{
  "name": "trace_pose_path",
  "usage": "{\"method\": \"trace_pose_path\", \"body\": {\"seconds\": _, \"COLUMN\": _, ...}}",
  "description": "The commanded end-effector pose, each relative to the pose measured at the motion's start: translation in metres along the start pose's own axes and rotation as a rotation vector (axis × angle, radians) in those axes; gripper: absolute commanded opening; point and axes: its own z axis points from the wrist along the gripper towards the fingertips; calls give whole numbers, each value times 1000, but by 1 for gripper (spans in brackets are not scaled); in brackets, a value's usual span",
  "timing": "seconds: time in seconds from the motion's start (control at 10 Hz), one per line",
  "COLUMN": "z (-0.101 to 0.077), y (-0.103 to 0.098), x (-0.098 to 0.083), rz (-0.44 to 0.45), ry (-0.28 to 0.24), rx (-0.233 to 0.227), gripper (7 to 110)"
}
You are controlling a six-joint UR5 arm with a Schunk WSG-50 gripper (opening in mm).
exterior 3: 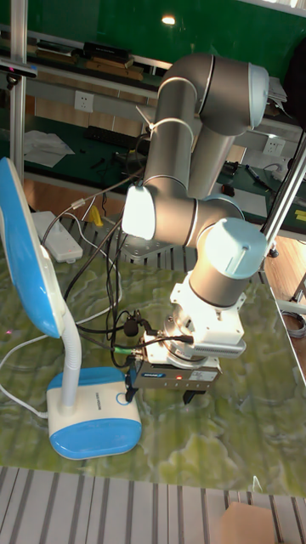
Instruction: Turn on the desk lamp by pressing the button
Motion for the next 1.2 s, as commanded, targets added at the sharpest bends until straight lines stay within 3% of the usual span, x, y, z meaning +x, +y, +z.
{"method": "trace_pose_path", "body": {"seconds": 0.0, "z": -12, "y": 0, "x": 1, "rz": 9, "ry": -9, "rx": -8, "gripper": 110}}
{"method": "trace_pose_path", "body": {"seconds": 0.5, "z": -39, "y": 10, "x": 4, "rz": 3, "ry": -48, "rx": -51, "gripper": 110}}
{"method": "trace_pose_path", "body": {"seconds": 0.8, "z": -74, "y": 4, "x": 3, "rz": 17, "ry": -77, "rx": -87, "gripper": 110}}
{"method": "trace_pose_path", "body": {"seconds": 0.9, "z": -87, "y": -6, "x": 7, "rz": 40, "ry": -73, "rx": -80, "gripper": 66}}
{"method": "trace_pose_path", "body": {"seconds": 1.1, "z": -120, "y": -18, "x": 24, "rz": 68, "ry": -83, "rx": -105, "gripper": 66}}
